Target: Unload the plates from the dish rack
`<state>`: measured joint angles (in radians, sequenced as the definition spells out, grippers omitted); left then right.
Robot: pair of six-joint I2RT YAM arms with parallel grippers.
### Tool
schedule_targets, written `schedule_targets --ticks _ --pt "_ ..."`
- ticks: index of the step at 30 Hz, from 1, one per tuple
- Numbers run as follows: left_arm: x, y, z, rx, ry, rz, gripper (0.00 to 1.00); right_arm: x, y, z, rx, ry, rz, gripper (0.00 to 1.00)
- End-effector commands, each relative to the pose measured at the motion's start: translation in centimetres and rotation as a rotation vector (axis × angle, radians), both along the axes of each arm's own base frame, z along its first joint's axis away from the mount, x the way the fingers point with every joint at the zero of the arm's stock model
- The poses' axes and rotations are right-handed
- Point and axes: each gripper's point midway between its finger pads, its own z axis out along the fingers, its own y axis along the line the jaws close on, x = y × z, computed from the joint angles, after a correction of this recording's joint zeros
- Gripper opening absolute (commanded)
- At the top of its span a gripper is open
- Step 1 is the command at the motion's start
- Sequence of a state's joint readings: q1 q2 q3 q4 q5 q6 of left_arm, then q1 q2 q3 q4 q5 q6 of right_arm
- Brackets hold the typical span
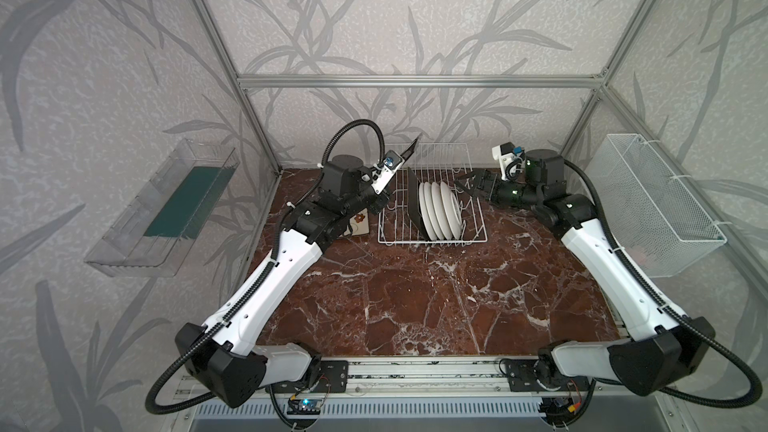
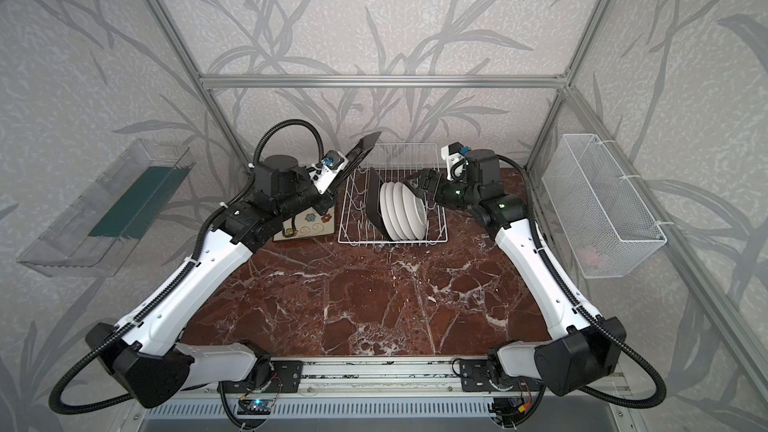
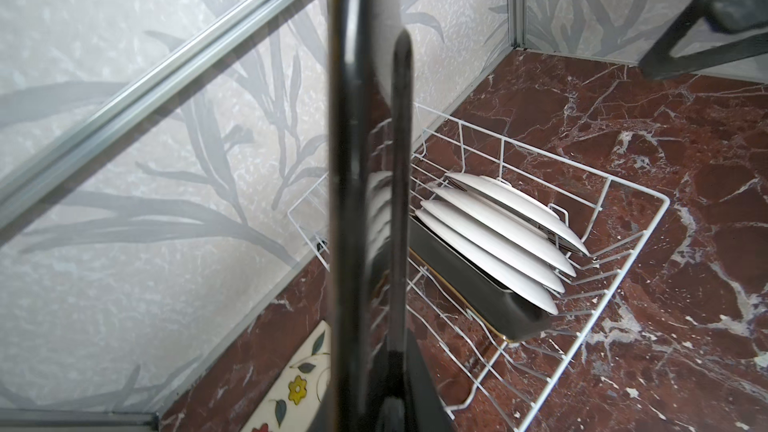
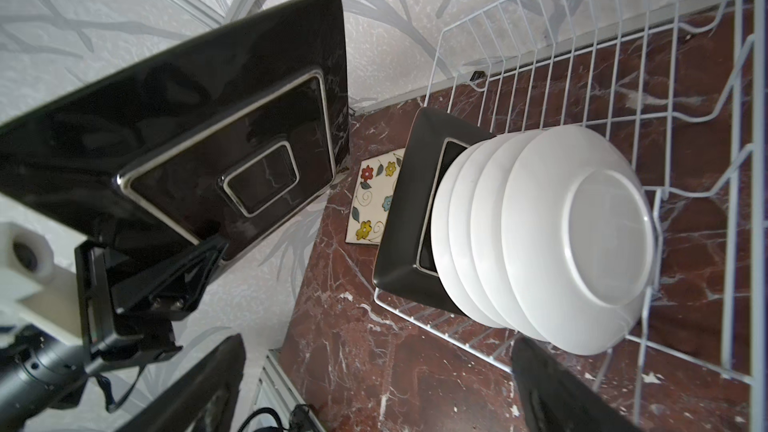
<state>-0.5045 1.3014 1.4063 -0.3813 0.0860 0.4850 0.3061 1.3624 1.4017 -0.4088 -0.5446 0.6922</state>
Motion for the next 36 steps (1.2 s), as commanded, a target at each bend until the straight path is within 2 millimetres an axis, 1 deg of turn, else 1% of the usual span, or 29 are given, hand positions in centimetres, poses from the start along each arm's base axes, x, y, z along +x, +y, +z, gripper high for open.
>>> schedule_targets --ticks 1,4,7,10,12,16,19,22,25,30,34,36 --pt "-1.1 0.6 9.6 0.015 -0.399 -0.013 0.0 0.6 0.6 2.4 0.096 0.005 -0.006 0.99" --pt "-1.0 0.6 9.6 0.064 -0.436 -0.009 0.0 1.1 0.0 2.4 0.094 0.014 -0.054 0.99" --pt "-0.8 0.4 9.2 0.089 -0.456 -0.016 0.0 1.3 0.0 2.4 0.121 0.029 -0.072 0.99" --pt "-0.3 0.0 8.6 0.102 -0.462 -0.007 0.0 1.6 0.0 2.3 0.145 0.04 -0.091 0.99" --pt "0.0 -0.5 7.9 0.132 -0.46 -0.019 0.0 1.7 -0.1 2.3 0.148 0.042 -0.098 0.99" --pt "0.4 -1.4 6.5 0.216 -0.477 -0.034 0.0 1.9 -1.1 2.4 0.147 0.041 -0.13 0.99" --pt "0.5 -2.0 5.8 0.26 -0.491 -0.047 0.0 2.0 -1.0 2.4 0.158 0.049 -0.12 0.99" --pt "0.7 -2.6 4.9 0.305 -0.488 -0.058 0.0 2.4 -1.0 1.9 0.167 0.065 -0.138 0.99" --pt "0.8 -2.9 4.1 0.353 -0.483 -0.068 0.0 2.6 -1.2 2.1 0.171 0.053 -0.154 0.99" --pt "1.0 -3.5 3.5 0.391 -0.494 -0.084 0.0 2.9 -0.8 2.4 0.189 0.064 -0.136 0.99" --pt "1.1 -4.0 3.5 0.404 -0.509 -0.094 0.0 3.3 -0.3 1.3 0.198 0.13 -0.129 0.99" --pt "1.1 -4.1 3.4 0.414 -0.513 -0.097 0.0 3.6 0.2 1.0 0.215 0.153 -0.112 1.0"
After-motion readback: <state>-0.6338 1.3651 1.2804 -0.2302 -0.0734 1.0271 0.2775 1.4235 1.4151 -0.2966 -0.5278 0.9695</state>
